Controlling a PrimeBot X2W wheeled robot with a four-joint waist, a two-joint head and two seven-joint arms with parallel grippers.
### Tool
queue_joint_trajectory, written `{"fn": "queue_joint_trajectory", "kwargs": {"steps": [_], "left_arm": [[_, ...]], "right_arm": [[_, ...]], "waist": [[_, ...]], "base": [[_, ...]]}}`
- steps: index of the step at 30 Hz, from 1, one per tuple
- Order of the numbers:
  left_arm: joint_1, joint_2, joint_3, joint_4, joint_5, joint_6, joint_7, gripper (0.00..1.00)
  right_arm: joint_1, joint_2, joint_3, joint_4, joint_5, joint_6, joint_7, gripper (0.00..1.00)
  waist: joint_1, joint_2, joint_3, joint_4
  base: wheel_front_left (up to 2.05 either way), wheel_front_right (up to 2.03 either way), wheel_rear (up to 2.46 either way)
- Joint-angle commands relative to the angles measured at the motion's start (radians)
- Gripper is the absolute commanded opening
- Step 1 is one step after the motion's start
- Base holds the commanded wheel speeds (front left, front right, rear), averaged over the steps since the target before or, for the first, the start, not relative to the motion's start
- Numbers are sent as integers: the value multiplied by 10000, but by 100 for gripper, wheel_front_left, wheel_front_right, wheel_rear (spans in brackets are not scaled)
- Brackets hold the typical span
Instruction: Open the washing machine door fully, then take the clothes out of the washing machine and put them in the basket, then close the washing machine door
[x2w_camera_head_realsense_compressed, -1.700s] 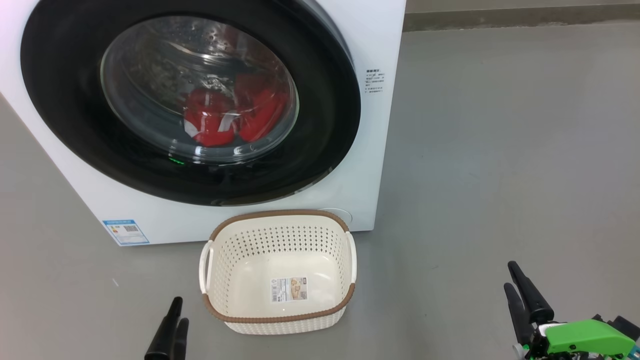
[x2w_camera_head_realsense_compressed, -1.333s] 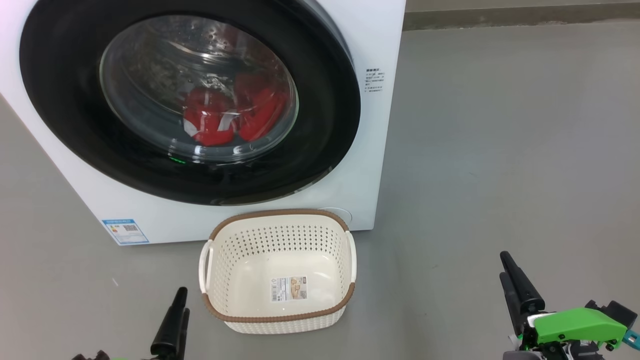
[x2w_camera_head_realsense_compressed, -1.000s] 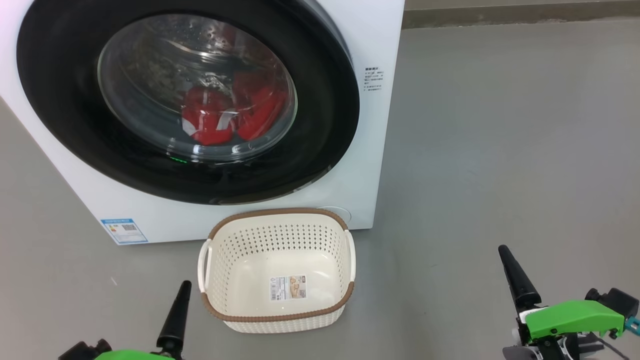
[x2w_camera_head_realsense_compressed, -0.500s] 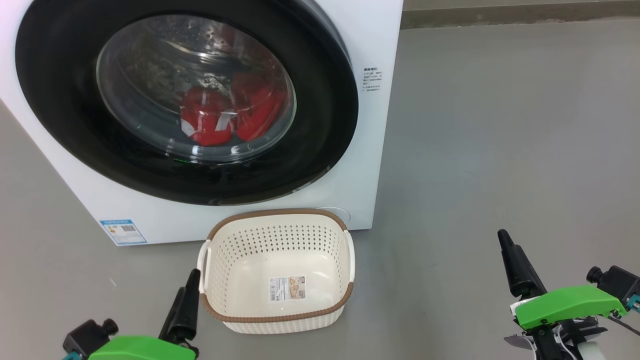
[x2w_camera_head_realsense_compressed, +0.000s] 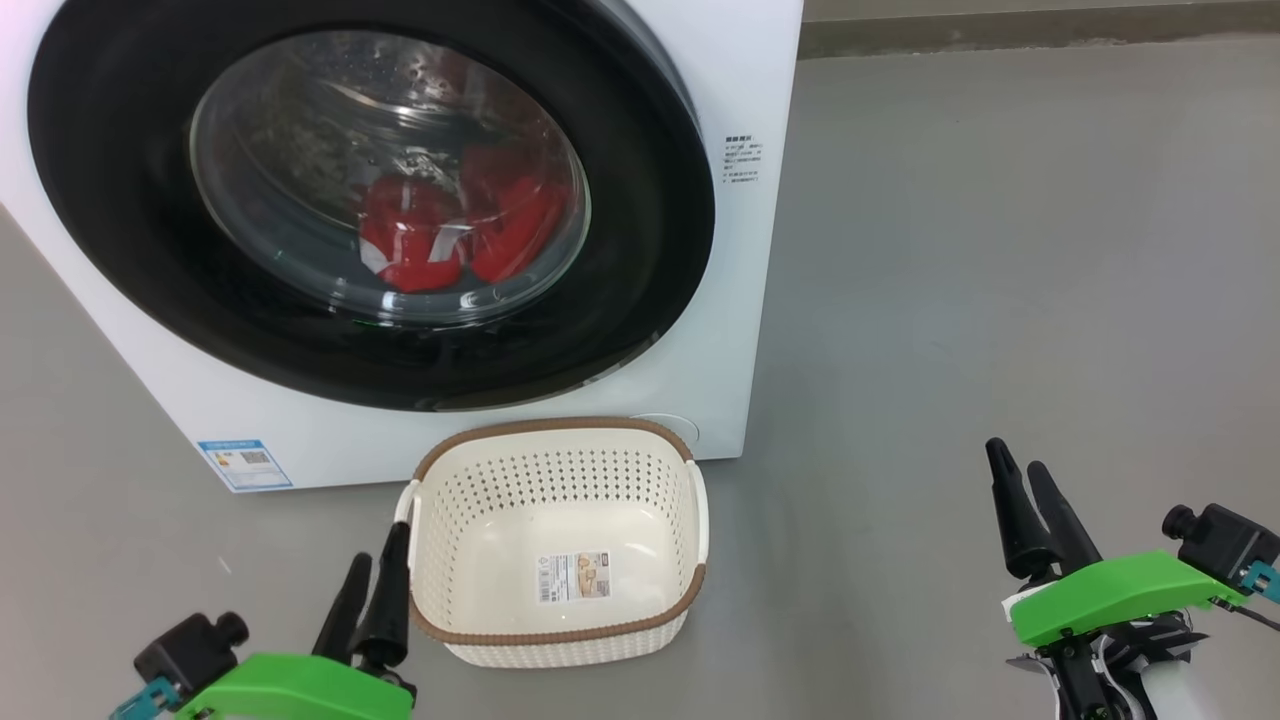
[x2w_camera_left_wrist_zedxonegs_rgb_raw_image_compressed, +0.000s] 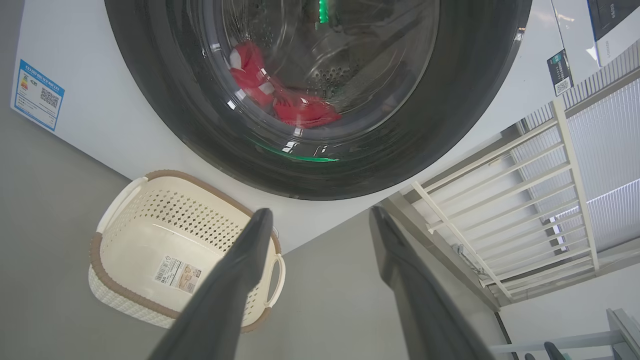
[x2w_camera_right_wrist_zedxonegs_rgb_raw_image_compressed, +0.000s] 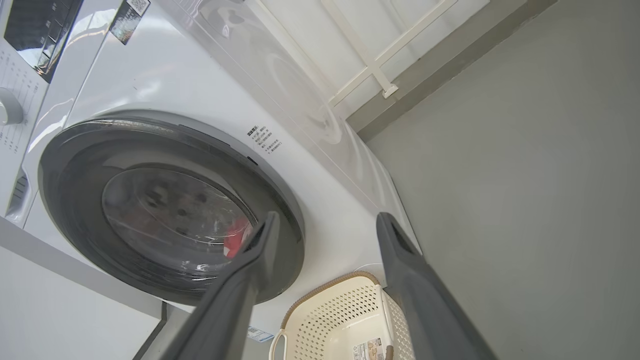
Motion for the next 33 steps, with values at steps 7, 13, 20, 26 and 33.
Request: {"fn": "queue_joint_trajectory", "kwargs": {"steps": [7,13,20,26,33], "left_arm": [[-660,139,2,-289,996,3,-341,100],[-762,138,-66,-277,1573,34,-490,100],[-882,145,-135,-328,2384,101,-697,100],[-972,155,-104,-376,3056,236,-874,100],[-1118,171,-115,-290,3827,339,-1081,100]], "right_arm": [[-736,-138,267,-356,-1146,3,-305,100],[-847,-151,387,-347,-1726,4,-452,100],[-996,-170,526,-287,-2522,4,-658,100],[-1136,-186,608,-209,-3231,4,-834,100],[-1317,-205,730,-163,-4014,5,-1040,100]], "waist": [[-1,0,37,36],[-1,0,15,40],[-1,0,-22,42],[-1,0,-46,45],[-1,0,-27,46]], "base": [[0,0,0],[0,0,0],[0,0,0],[0,0,0],[0,0,0]]}}
